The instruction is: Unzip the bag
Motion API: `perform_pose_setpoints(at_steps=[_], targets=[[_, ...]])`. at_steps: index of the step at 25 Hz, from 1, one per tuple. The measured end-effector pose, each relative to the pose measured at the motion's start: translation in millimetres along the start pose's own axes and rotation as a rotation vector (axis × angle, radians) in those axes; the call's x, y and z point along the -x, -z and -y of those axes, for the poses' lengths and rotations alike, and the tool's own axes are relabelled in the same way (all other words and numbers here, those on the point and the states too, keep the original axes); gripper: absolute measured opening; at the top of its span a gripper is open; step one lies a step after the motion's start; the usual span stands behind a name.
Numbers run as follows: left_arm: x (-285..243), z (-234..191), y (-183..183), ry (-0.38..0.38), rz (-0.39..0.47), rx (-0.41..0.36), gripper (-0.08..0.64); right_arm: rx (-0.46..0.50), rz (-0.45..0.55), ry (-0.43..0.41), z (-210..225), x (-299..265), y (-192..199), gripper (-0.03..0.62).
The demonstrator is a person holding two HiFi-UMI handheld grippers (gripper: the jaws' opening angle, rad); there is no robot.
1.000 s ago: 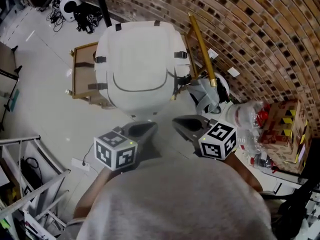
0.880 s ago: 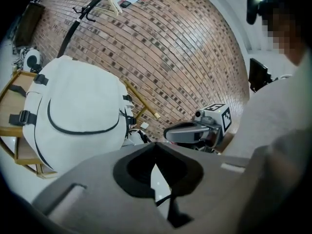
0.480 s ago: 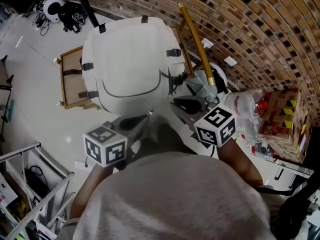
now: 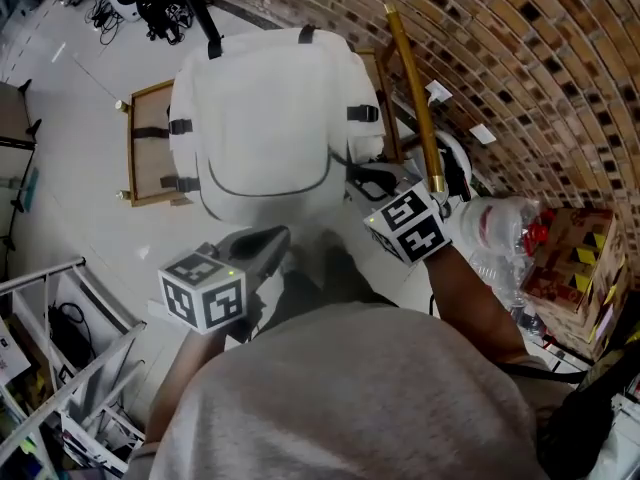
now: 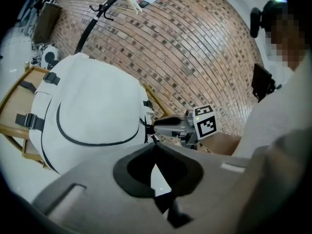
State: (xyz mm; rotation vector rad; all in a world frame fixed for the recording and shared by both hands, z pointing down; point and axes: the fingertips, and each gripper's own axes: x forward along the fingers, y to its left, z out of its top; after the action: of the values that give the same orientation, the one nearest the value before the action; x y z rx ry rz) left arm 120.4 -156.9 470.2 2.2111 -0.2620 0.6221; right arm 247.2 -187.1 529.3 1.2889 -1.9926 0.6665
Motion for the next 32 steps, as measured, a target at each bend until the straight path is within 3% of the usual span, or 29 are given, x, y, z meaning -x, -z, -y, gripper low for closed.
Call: perform_pose_setpoints(at_steps=[5,9,12,22,32], targets=[[-4.6,-3.5,-5.1,-0.02,0.023,0.026,0.002,0.188,-0.074,0.055,10.1,-23.3,3.8,0.094],[-4.3,-6.6,-6.2,-0.029,0.036,0.042,0.002,0.254,-0.112,0.075,15.6,-34.9,6.9,0.082],[-2.5,-13.6,-5.4,-0.048,0.041,0.061,0.002,0.271,-0.126,0.075,17.1,-37.4,4.4,0.045],[2.6,-11.2,-15.4,-0.031,0.078,0.06,0.002,0.299,-0.161,0.053,11.8,-18.6,-3.1,0.038],[20.9,-13.0,-22.8,-0.024,0.113,0.039,0.002,0.257,-0.225,0.037,-2.5,-10.3,6.3,0.035]])
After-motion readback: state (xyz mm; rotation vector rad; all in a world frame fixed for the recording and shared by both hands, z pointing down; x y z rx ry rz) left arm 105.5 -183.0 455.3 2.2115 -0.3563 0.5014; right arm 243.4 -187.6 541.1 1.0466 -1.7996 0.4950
